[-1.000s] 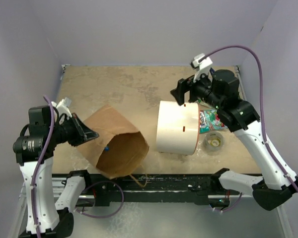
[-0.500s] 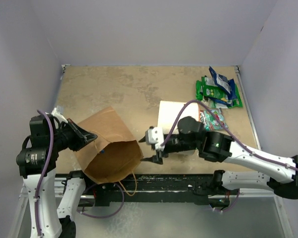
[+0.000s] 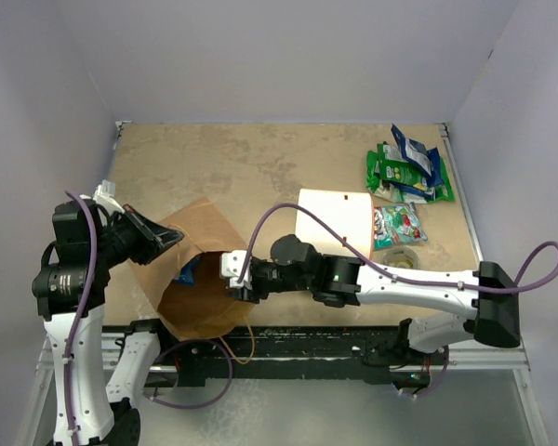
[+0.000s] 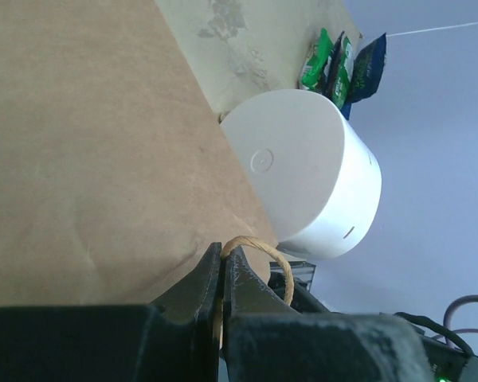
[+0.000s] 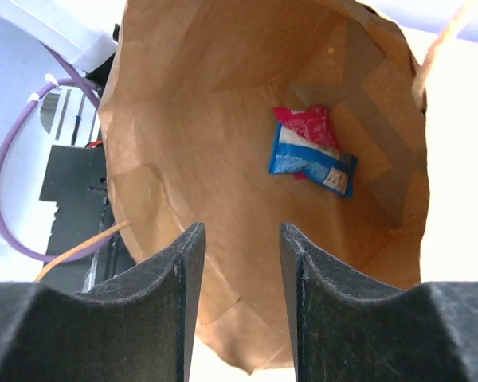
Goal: Take the snacks out of the paper bag
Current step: Take out the snack from the paper bag.
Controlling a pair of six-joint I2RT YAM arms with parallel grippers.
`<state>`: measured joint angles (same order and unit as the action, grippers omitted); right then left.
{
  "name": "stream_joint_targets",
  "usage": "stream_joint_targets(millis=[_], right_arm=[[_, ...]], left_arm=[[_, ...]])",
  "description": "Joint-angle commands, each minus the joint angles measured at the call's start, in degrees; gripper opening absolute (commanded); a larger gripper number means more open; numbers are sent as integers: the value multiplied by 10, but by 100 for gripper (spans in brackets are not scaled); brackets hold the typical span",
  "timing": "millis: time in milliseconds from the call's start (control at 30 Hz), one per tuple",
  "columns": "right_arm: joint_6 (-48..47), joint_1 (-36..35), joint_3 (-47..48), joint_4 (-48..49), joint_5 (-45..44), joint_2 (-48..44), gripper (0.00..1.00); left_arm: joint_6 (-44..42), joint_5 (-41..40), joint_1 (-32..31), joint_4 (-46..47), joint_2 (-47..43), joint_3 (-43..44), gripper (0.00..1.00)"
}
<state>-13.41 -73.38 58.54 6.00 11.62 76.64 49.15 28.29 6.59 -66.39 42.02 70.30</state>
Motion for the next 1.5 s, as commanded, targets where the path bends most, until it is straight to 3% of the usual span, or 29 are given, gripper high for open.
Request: stream_joint_targets(millis=[0,133,400,600,767,1167,1467], right_arm=[[-80,-18,3,85,0,17,43],[-155,-32,4,99,19,47,41],[-234,-29,57,126,-34,165,41],[-265,-12,131,137,-50,259,51],[-233,13,139,198,-45,300,57],[14,22,82,399,-148,336,61],[44,21,85,444,-183,384,66]], left_arm=[[24,37,-3,48,9,25,0],[14,57,-3,61,22,40,0],[-11,86,-3,59,61,78,0],[-45,94,-3,34,98,119,0],[-75,85,-2,-2,123,155,0],[-81,115,-3,19,134,164,0],[-86,135,-3,27,151,194,0]])
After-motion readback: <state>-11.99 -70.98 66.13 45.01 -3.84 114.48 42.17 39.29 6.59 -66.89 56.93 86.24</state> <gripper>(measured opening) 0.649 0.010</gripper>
